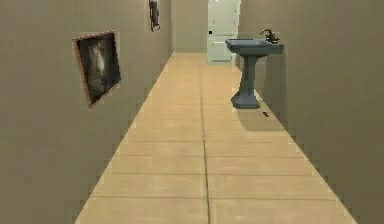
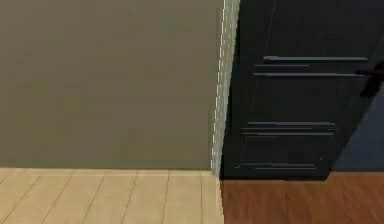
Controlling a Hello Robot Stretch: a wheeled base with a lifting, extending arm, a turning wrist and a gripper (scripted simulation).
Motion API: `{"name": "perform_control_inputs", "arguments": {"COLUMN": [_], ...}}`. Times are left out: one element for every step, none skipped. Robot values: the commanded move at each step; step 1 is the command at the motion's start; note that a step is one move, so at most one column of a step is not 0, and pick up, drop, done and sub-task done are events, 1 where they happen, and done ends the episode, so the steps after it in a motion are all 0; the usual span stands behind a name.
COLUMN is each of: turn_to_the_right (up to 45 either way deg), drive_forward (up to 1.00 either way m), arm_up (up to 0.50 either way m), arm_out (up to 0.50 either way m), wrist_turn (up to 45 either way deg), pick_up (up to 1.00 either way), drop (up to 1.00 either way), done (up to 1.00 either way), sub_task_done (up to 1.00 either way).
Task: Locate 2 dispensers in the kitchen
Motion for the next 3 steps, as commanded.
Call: {"name": "perform_control_inputs", "arguments": {"turn_to_the_right": [0.0, 0.0, 0.0], "drive_forward": [1.0, 1.0, 1.0], "arm_up": [0.0, 0.0, 0.0], "arm_out": [0.0, 0.0, 0.0], "wrist_turn": [0.0, 0.0, 0.0], "pick_up": [0.0, 0.0, 0.0], "drop": [0.0, 0.0, 0.0], "done": [0.0, 0.0, 0.0], "sub_task_done": [0.0, 0.0, 0.0]}}
